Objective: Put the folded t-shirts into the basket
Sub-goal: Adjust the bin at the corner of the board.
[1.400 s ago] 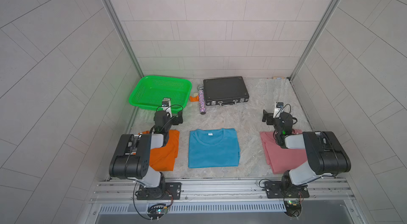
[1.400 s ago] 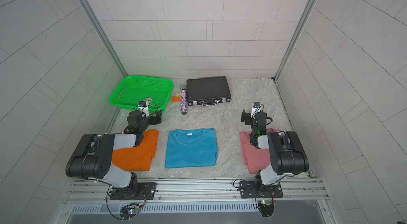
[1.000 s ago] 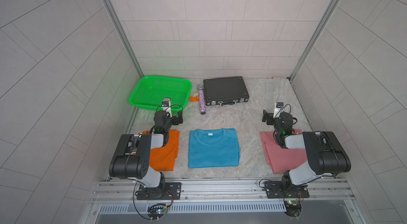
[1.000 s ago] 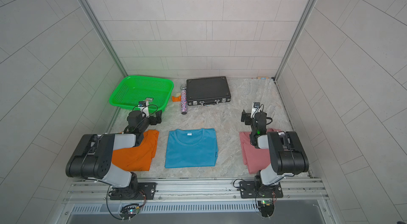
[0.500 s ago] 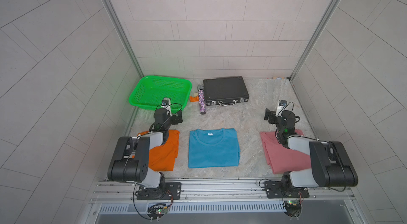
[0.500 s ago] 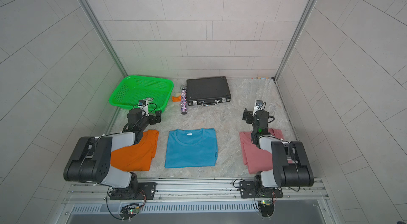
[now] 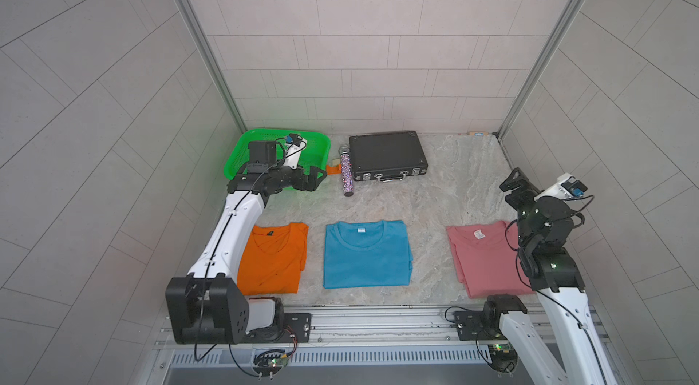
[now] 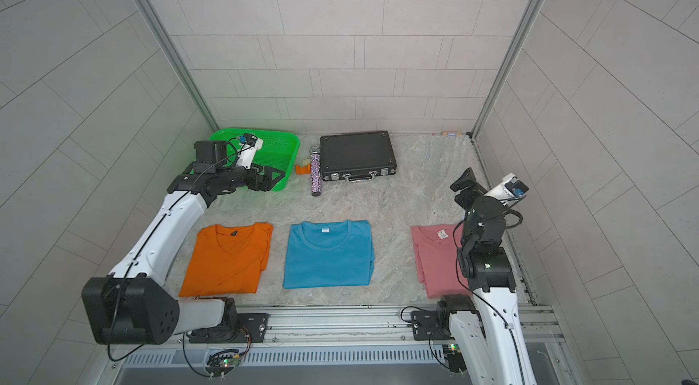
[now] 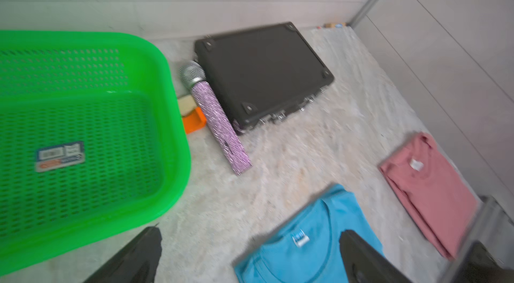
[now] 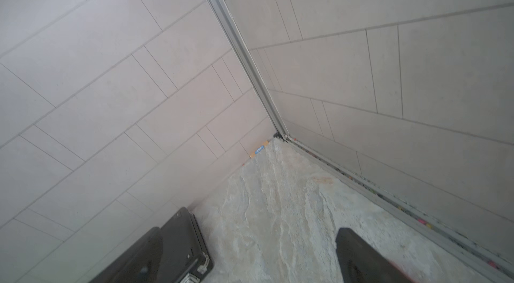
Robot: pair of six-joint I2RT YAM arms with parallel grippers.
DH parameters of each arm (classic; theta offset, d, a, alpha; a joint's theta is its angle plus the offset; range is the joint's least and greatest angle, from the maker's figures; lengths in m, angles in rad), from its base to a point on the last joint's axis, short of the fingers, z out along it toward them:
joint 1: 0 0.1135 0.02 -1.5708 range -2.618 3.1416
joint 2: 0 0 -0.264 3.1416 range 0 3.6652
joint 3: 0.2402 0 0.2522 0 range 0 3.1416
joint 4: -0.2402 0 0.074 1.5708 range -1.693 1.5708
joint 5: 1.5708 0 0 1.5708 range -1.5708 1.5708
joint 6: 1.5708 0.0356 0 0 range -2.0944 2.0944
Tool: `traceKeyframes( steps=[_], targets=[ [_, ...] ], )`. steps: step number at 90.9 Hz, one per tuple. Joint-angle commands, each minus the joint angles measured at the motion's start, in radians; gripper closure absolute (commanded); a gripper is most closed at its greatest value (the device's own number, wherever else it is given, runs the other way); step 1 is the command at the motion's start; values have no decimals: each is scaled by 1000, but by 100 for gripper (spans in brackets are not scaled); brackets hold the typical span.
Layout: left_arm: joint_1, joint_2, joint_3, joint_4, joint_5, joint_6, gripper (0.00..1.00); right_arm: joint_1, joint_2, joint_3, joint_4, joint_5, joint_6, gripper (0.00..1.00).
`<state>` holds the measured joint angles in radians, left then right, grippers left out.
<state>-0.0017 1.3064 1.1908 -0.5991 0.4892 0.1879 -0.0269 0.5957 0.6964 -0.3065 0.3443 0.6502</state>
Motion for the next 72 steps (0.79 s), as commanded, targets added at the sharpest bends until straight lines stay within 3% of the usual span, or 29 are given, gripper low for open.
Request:
traceKeyframes(
  steps=[1,19,28,33,44,58,66,72],
  targets=[
    [-1,-8,15,-257,128,76,0,17,32,-7,-166,-181,3,0],
    [1,44,77,-321,72,97,0,174,221,67,-363,-486,-6,0],
    [1,87,92,-437,168,159,0,244,329,45,-357,-753,-28,0],
    [-2,99,48,-470,244,176,0,270,375,29,-341,-840,-44,1],
    [-38,93,-75,-465,290,252,0,327,464,23,-353,-868,-92,2],
    [-124,58,-158,-367,164,264,0,422,625,60,-336,-911,-127,11],
    [-169,55,-196,-340,102,299,0,493,723,99,-340,-904,-131,25],
    [-201,57,-199,-344,10,329,0,540,779,131,-349,-894,-125,29]
  ],
)
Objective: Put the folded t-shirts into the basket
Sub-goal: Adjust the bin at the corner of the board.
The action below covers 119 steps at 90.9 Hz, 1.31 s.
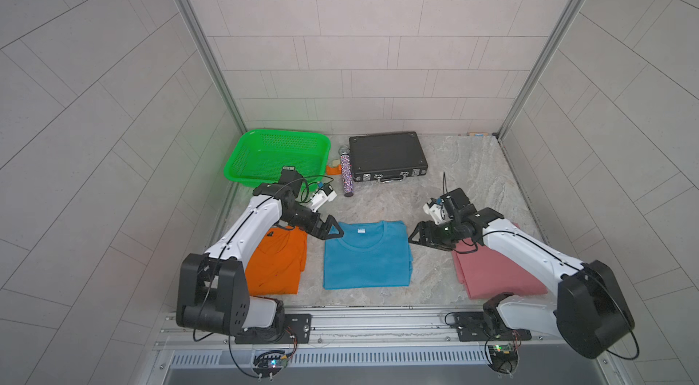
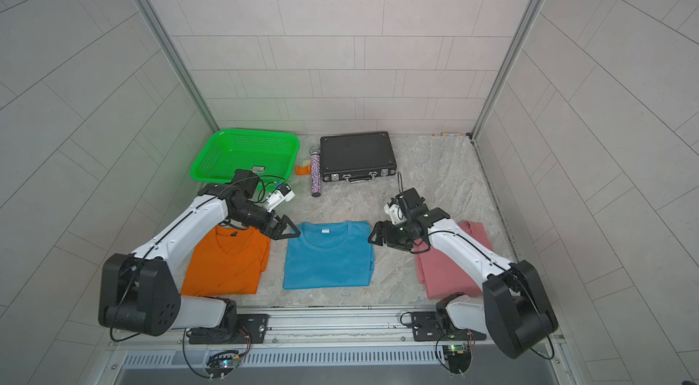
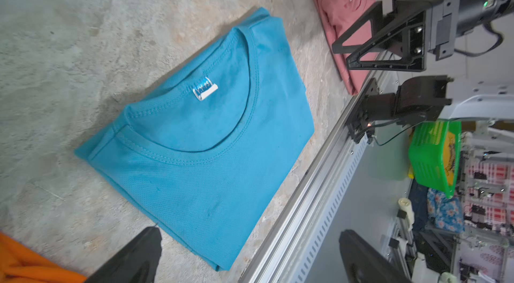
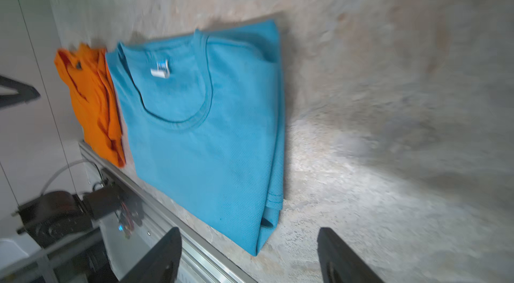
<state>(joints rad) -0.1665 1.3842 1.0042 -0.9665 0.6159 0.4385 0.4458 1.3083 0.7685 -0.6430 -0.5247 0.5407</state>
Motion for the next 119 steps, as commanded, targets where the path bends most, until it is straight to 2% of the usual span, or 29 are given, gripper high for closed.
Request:
traceKeyframes(
  steps=[1,12,23,33,40,58,87,105,119],
  targets=[
    [-36,-21,-9,20,-123,79,0,75,73,65,-13,-23,-14,29],
    [-13,-14,56,26,-128,54,0,151,97,99,11,18,11,28],
    [34,30,189,96,-244,-28,0,159,81,82,86,29,68,27],
    [87,180,457,8,-271,-68,0,195,74,97,92,111,84,27],
    [93,300,645,-52,-348,-109,0,232,69,109,80,185,88,26],
    [90,571,911,-48,-551,-180,5,267,61,100,116,227,138,26],
    [95,726,959,-99,-484,-187,4,292,66,107,114,233,146,26],
    [94,722,913,-146,-311,-245,4,293,89,123,100,232,135,26],
    [89,674,822,-131,-225,-366,5,294,109,124,88,242,136,26]
  ],
)
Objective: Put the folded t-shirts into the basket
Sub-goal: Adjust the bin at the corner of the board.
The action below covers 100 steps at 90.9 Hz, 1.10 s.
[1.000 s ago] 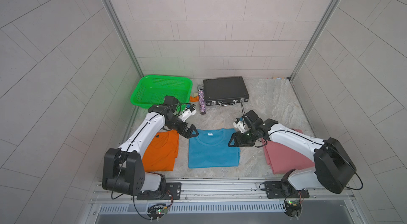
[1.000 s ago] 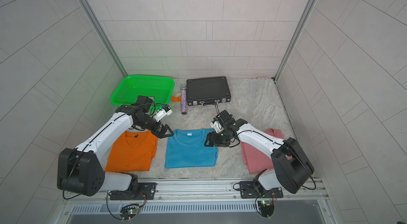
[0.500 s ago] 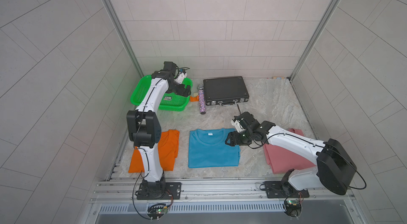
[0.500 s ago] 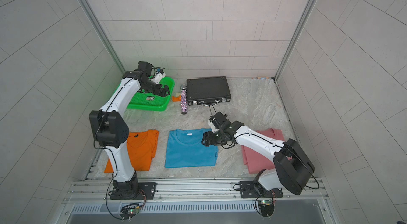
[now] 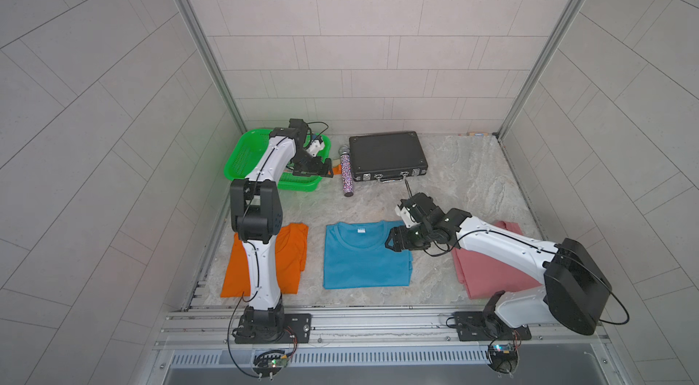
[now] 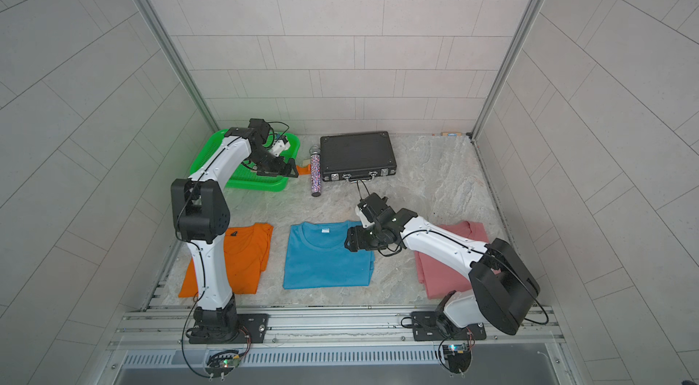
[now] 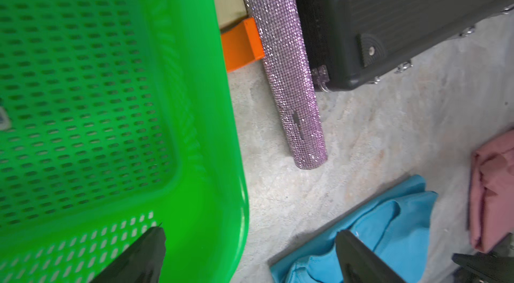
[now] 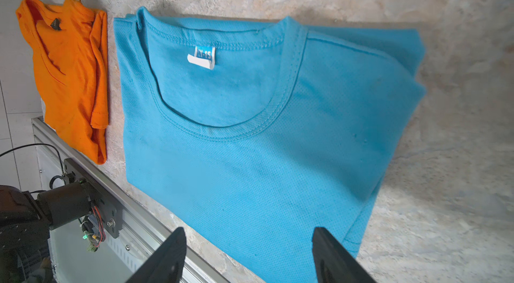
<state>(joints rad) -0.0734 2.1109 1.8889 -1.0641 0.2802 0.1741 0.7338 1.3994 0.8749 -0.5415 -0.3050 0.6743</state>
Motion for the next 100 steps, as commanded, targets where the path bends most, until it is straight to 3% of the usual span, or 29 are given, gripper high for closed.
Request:
traceKeyframes(
  steps=[1,15,43,56,60,69,78,91,100],
  targets=[
    [-5,-56,-71,-26,110,-109,5,6,19,18,-14,22,2,26],
    [-12,-77,-122,16,105,-177,5,6,28,19,-14,30,5,26],
    [-24,-98,-151,92,341,-336,0,6,28,27,-52,103,0,25],
    [-24,-97,-143,111,342,-382,0,-2,24,32,-82,131,3,25],
    [-24,-111,-139,109,327,-385,0,-25,25,24,-93,86,-20,24],
    [-24,-169,-125,100,259,-357,0,-123,36,-6,-83,-85,-64,19],
    [-18,-230,-102,68,175,-300,0,-139,2,-15,-97,-101,-106,17],
    [-14,-350,-94,3,140,-180,0,-211,-51,-48,-113,-63,-111,13],
    [-14,-449,-138,-33,161,-85,0,-302,-41,-80,-84,-192,-140,14]
  ],
)
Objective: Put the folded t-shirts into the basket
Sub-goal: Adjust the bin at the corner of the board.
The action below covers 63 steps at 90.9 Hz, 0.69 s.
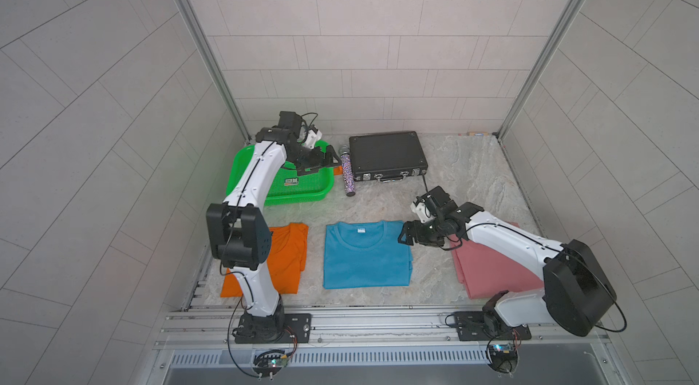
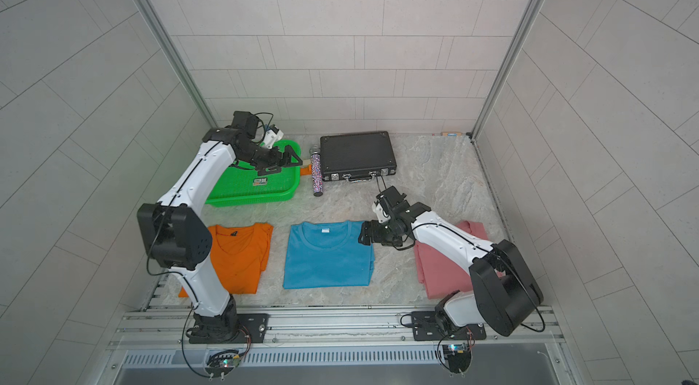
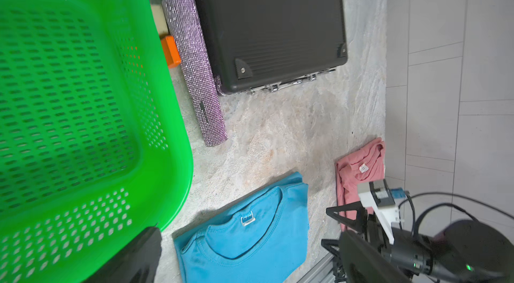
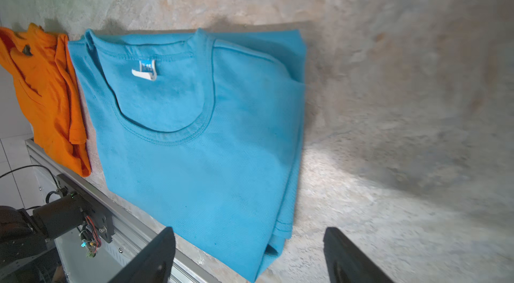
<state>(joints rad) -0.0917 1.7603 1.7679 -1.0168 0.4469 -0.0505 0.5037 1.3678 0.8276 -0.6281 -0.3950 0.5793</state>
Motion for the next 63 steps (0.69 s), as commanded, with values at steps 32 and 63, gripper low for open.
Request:
traceKeyframes(
  steps=[32,63],
  targets=[
    [-126,-400,-680,10,171,578,2,-184,156,-69,63,-333,-128,21],
    [-305,-490,-980,314,-23,643,0,-199,315,-67,205,-361,-95,28]
  ],
)
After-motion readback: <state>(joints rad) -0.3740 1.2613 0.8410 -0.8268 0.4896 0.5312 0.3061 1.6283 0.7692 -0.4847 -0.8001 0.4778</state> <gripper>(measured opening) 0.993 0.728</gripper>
